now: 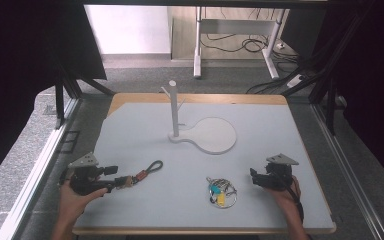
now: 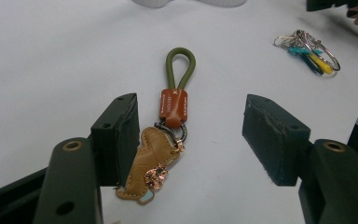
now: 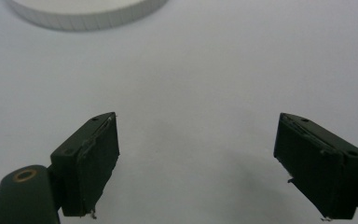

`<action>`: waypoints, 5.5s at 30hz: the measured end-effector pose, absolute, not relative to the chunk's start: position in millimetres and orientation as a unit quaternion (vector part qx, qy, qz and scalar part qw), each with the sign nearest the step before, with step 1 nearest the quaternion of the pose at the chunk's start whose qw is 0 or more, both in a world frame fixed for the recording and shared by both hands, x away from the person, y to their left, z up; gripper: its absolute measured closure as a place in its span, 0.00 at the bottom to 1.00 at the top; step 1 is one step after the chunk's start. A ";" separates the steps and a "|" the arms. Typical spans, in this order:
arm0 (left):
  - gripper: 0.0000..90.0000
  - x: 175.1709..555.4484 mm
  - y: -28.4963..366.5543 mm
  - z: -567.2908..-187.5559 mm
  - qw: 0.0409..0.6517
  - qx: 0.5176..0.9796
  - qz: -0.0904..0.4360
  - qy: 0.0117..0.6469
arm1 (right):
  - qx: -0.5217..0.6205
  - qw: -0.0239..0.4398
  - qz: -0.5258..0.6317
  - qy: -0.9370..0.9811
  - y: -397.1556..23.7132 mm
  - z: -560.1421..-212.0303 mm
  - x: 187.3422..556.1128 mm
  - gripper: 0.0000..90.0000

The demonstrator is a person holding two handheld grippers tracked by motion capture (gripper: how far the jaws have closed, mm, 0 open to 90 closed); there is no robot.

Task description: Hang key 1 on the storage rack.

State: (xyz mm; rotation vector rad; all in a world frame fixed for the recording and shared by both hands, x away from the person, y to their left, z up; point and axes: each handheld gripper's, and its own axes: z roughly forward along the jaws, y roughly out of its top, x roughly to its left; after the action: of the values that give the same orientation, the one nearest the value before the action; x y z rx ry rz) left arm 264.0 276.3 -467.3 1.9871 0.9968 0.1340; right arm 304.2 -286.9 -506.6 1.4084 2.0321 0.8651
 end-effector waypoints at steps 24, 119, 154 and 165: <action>0.40 266.0 259.1 -452.7 0.421 0.821 0.049 0.383 | 0.517 0.232 0.383 0.729 -327.2 -484.8 268.1 0.26; 0.74 353.4 175.5 -481.1 0.113 0.940 -0.012 0.321 | 0.517 0.229 0.328 0.757 -323.7 -493.2 263.8 0.28; 0.74 337.3 203.0 -398.4 0.209 0.925 0.012 0.317 | 0.525 0.235 0.332 0.748 -332.9 -491.8 262.8 0.30; 0.74 336.9 203.6 -369.9 0.226 0.922 0.031 0.314 | 0.523 0.232 0.330 0.751 -332.6 -493.2 263.5 0.30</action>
State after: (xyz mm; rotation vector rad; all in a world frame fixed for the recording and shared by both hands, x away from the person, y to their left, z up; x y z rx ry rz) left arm 336.9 203.6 -369.9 2.5404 0.8662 0.0855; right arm 263.5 -332.6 -493.2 1.4378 2.0624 0.9063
